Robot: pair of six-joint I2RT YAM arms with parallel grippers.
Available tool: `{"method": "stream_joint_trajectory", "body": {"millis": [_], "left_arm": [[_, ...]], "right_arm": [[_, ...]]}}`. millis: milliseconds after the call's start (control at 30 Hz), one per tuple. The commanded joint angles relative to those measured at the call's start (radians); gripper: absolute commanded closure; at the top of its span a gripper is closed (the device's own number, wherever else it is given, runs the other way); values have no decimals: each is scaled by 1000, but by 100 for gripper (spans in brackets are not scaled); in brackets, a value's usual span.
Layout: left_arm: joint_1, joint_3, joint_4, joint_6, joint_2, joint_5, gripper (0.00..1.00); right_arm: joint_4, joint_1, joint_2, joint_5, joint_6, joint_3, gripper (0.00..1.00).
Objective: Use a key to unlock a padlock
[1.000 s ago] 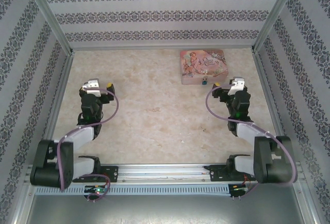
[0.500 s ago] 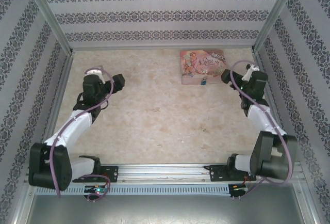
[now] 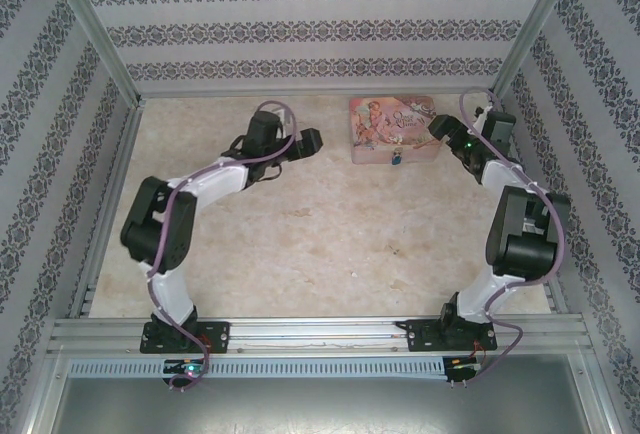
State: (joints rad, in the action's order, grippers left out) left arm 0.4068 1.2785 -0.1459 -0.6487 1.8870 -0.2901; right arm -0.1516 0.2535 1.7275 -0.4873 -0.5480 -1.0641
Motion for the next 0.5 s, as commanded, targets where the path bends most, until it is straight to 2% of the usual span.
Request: {"method": "stream_joint_trajectory", "body": {"millis": [0, 167, 467], "left_arm": [[34, 141, 38, -27, 102, -66, 0], [64, 327, 58, -60, 264, -118, 0], [93, 557, 111, -88, 442, -170, 0]], "right_arm": [[20, 10, 47, -44, -10, -60, 1], [37, 9, 101, -90, -7, -104, 1], [64, 4, 154, -112, 9, -136, 2]]}}
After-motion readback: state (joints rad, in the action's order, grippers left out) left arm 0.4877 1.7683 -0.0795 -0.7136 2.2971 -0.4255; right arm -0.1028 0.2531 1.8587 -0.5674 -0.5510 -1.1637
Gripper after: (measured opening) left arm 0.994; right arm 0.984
